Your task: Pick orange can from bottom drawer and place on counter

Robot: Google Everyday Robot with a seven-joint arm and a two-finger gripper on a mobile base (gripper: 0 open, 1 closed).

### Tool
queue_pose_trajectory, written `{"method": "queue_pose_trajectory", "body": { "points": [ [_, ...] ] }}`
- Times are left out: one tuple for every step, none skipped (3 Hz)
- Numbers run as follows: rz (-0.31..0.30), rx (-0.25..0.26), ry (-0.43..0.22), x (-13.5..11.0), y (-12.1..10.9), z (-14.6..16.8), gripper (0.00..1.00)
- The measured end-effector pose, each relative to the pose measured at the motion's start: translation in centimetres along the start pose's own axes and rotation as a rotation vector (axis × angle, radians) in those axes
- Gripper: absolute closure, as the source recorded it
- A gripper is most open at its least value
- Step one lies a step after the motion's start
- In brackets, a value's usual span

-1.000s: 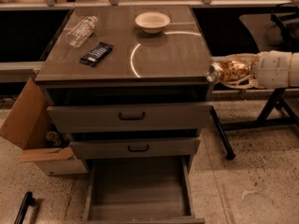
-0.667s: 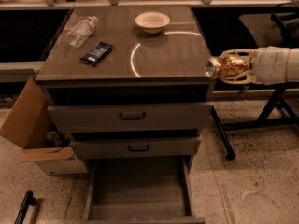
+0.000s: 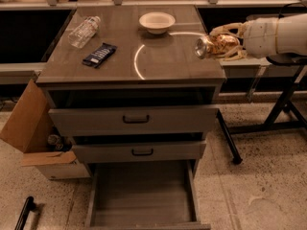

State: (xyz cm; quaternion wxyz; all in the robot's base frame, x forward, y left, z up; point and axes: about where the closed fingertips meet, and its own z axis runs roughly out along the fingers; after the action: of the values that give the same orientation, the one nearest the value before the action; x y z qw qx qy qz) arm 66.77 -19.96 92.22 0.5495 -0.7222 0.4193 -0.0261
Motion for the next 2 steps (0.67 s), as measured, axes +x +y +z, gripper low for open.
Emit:
{"method": "queue_pose_trajectory", "body": {
  "points": [
    [0.023, -0.059, -0.019, -0.4, -1.3, 3.1, 1.00],
    [0.072, -0.115, -0.031, 0.0, -1.7, 6.0, 1.00]
  ]
}}
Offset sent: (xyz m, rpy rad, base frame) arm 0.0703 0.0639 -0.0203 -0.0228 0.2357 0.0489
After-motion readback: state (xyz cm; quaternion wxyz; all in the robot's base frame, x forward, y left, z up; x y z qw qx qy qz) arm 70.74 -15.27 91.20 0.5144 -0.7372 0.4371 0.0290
